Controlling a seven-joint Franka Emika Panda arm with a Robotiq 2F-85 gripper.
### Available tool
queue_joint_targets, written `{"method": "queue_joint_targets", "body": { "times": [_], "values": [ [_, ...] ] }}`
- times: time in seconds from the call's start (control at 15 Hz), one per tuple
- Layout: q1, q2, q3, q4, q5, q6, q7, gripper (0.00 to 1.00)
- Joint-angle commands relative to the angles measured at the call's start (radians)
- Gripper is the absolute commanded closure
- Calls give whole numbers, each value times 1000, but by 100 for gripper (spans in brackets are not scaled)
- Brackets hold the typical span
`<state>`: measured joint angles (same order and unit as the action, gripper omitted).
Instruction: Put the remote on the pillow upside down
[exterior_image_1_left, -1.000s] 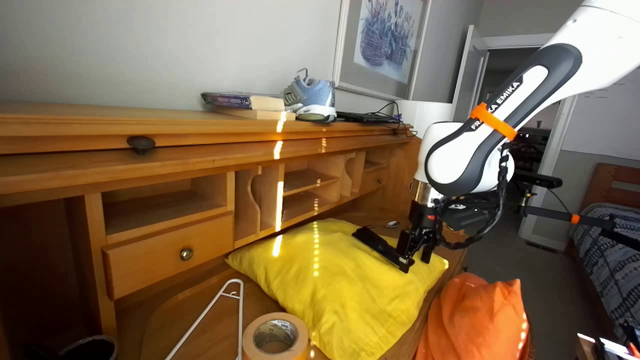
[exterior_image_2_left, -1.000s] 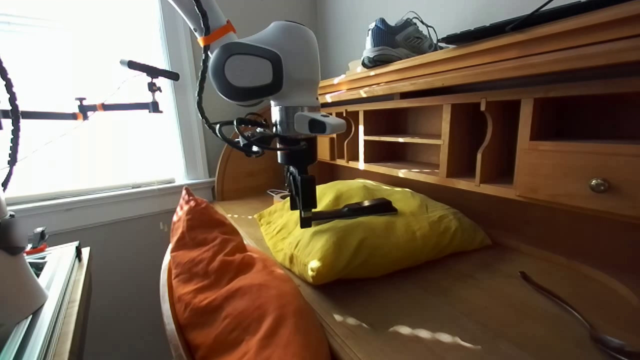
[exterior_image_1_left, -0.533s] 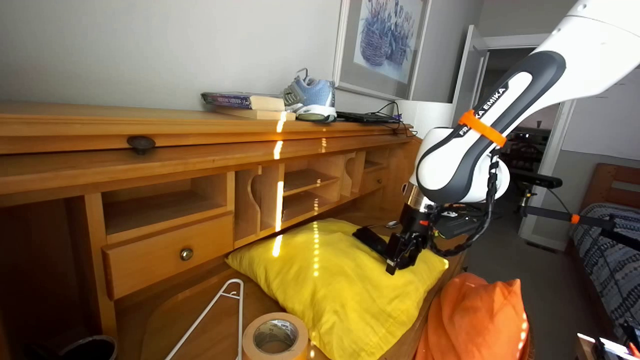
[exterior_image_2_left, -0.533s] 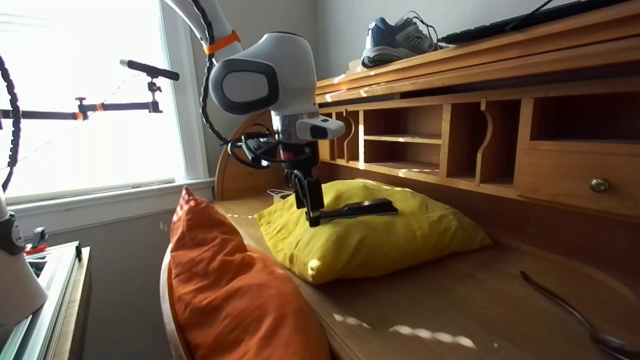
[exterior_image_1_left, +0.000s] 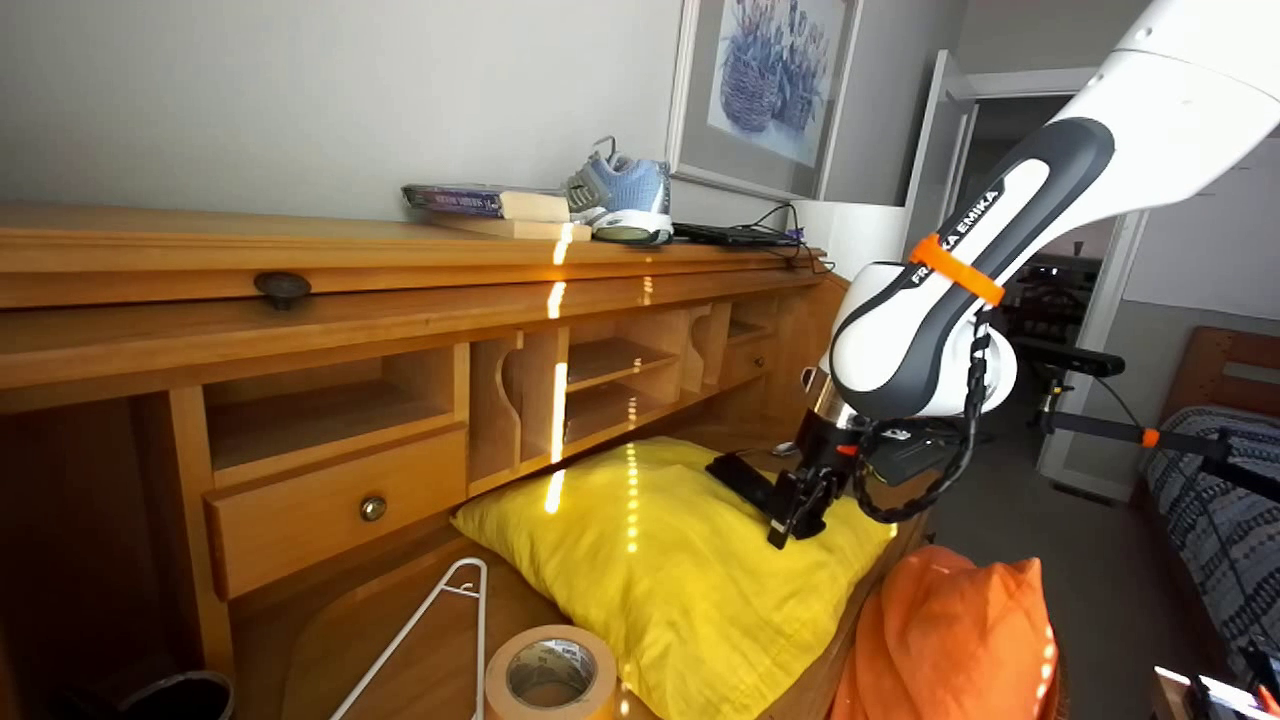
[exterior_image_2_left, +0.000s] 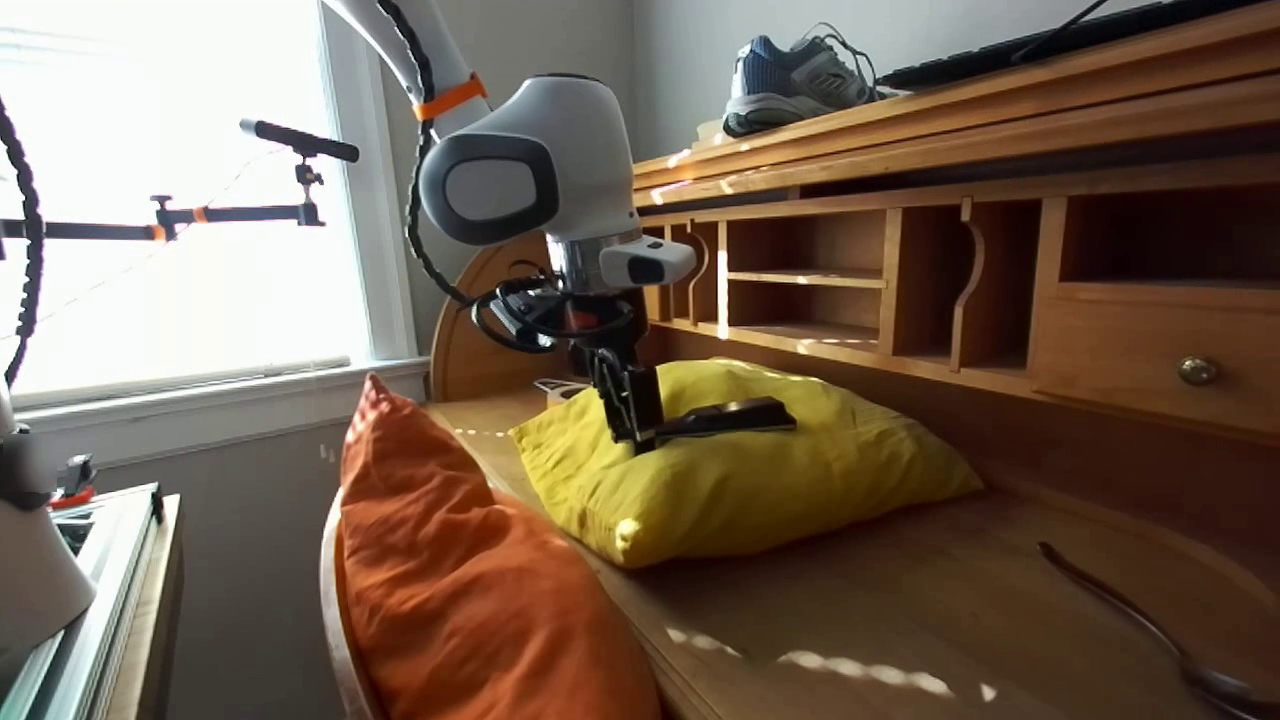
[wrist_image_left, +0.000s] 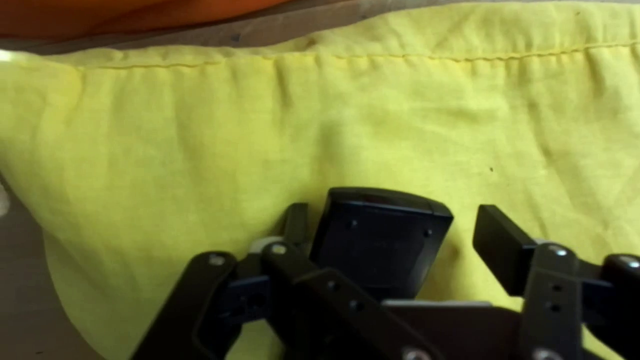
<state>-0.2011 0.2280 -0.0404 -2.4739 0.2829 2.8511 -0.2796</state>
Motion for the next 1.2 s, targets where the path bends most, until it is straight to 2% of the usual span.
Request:
{"method": "queue_joint_targets", "body": {
  "times": [0.0, 0.13, 0.2, 0.73, 1.13],
  "values": [
    [-25, 25, 14, 1, -8, 39, -15, 46],
    [-26, 31, 8, 6, -19, 38, 2, 62],
    [-24, 30, 3, 11, -24, 27, 16, 65],
    [9, -36, -52, 41, -107, -60, 163, 67],
    [11, -74, -58, 103, -108, -210, 212, 68]
  ]
}}
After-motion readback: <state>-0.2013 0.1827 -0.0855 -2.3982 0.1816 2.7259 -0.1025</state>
